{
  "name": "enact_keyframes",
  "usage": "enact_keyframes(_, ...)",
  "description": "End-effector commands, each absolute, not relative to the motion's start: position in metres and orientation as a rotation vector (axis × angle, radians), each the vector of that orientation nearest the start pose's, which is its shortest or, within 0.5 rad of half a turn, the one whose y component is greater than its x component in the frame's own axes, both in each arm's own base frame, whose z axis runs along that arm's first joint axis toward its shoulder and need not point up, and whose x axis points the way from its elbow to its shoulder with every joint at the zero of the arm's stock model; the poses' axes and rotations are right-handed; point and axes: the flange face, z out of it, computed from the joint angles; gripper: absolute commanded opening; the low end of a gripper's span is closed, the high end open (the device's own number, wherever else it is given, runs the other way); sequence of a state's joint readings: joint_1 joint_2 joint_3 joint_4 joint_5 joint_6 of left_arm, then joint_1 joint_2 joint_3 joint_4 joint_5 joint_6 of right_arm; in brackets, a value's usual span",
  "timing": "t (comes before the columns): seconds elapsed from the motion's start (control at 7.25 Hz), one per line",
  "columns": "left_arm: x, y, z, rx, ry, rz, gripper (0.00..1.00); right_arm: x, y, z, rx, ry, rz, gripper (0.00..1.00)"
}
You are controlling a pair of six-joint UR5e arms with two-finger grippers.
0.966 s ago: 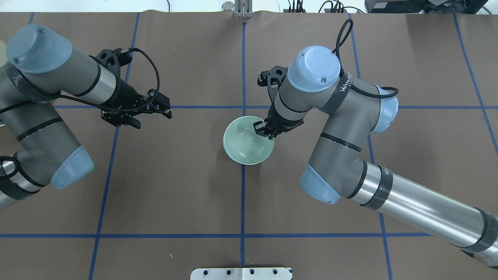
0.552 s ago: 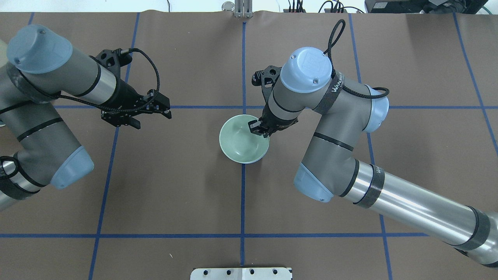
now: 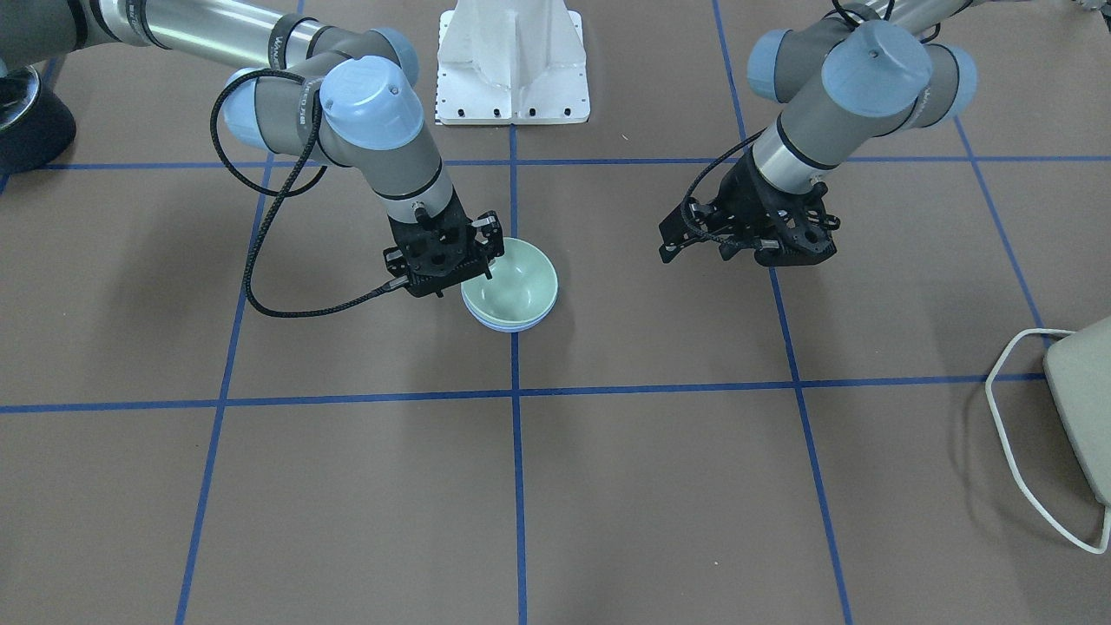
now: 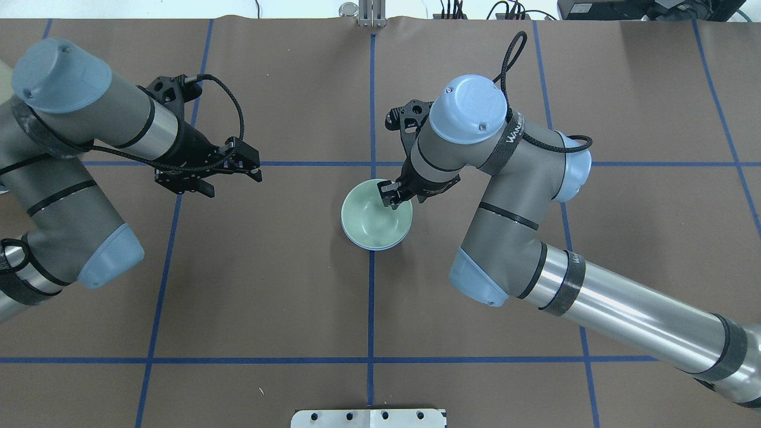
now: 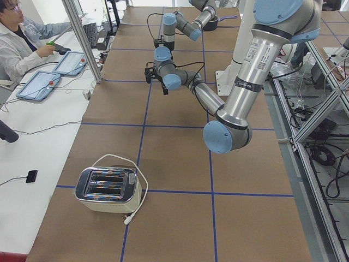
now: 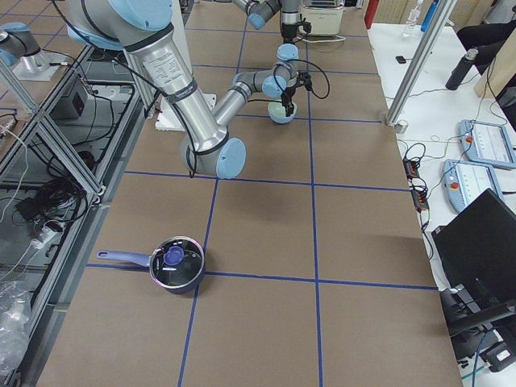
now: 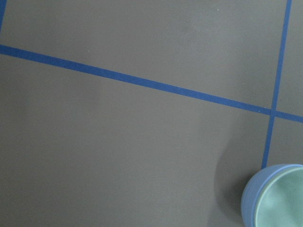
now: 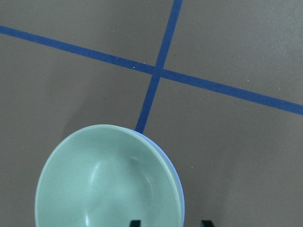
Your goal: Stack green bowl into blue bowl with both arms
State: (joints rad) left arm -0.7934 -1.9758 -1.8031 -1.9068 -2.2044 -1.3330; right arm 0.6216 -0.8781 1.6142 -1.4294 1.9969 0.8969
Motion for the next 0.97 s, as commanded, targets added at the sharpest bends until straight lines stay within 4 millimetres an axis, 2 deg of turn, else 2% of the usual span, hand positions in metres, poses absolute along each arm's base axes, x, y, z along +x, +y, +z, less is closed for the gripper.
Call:
enact_keyframes(0.0,0.369,-0.484,0.289,-0.044,1.093,-0.190,0.97,-0.446,-0.501,0.210,0.201,-0.972,-0.184,1.00)
enact_keyframes(0.14,0.358,-0.485,0.305,-0.027,1.075,-0.173,0.97,-0.388,-0.520,0.224,0.150,-1.024,-0.147,1.00)
enact_keyframes(0.28,0.341,-0.482,0.323,-0.008,1.057,-0.151,0.97,-0.323,-0.543,0.231,0.161,-1.046,-0.074,1.00)
enact_keyframes(0.41,0.321,-0.476,0.343,0.031,1.040,-0.086,0.97,-0.281,-0.533,0.254,0.182,-1.036,-0.037,1.00)
enact_keyframes(0.55,0.291,-0.477,0.370,0.036,1.036,-0.007,0.97,-0.247,-0.524,0.274,0.223,-1.013,-0.035,1.00)
enact_keyframes(0.83,0.217,-0.477,0.431,0.056,1.012,0.054,0.97,-0.182,-0.510,0.347,0.204,-0.936,0.034,1.00)
